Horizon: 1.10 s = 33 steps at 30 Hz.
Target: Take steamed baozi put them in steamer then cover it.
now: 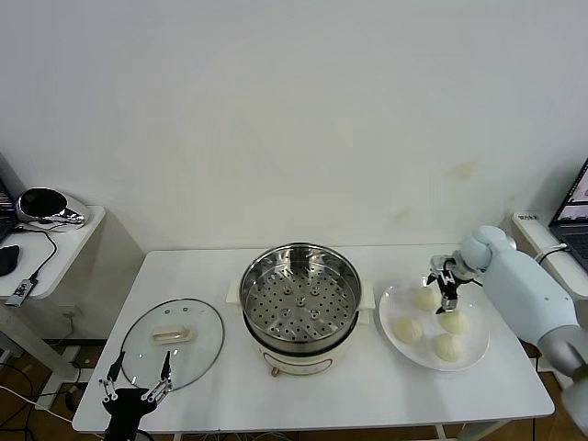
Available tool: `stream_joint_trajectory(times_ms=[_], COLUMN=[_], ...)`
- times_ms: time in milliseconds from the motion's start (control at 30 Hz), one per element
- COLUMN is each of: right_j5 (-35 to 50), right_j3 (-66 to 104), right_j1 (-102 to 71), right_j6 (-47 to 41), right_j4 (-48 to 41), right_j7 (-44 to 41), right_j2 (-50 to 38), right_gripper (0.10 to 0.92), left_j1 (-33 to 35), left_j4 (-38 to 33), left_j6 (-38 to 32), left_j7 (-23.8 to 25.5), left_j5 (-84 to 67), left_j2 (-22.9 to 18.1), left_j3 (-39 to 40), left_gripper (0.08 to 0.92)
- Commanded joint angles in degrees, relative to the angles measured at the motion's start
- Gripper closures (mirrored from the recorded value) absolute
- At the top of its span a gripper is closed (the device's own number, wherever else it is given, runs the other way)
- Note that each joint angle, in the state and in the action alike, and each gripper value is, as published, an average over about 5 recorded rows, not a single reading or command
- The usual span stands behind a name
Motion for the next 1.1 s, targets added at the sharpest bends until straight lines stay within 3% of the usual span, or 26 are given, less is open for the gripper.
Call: stream_joint_trajectory(times_ms=[33, 300, 533, 1100], right_j5=[-0.75, -1.47, 1.24, 26.99], right_j3=[-0.38, -0.19, -1.76, -22.29], right_j1=[0.71, 0.28, 1.23, 22.41], right_j6=[0.23, -0.06, -0.4, -6.25], right_j4=[-2.35, -2.49, 0.8, 28.09], right_j7=[0.43, 0.7, -0.13, -3.52], right_j2=[1.74, 1.69, -1.21, -16.71], right_gripper=[0.256, 0.414, 0.435, 0.526], left_j1=[0.05, 0.67, 0.98, -0.1], left_j4=[-0.1, -0.49, -0.69, -0.25], left_j6=[-0.23, -0.35, -0.45, -0.52], left_j7=[0.03, -0.05, -0.12, -0.25], left_j5=[0.94, 0.91, 0.89, 0.05], left_j2=[0.07, -0.18, -0.31, 0.82], left_j3=[0.16, 0.29, 0.18, 0.19], left_gripper=[0.177, 0.177, 0.177, 0.177])
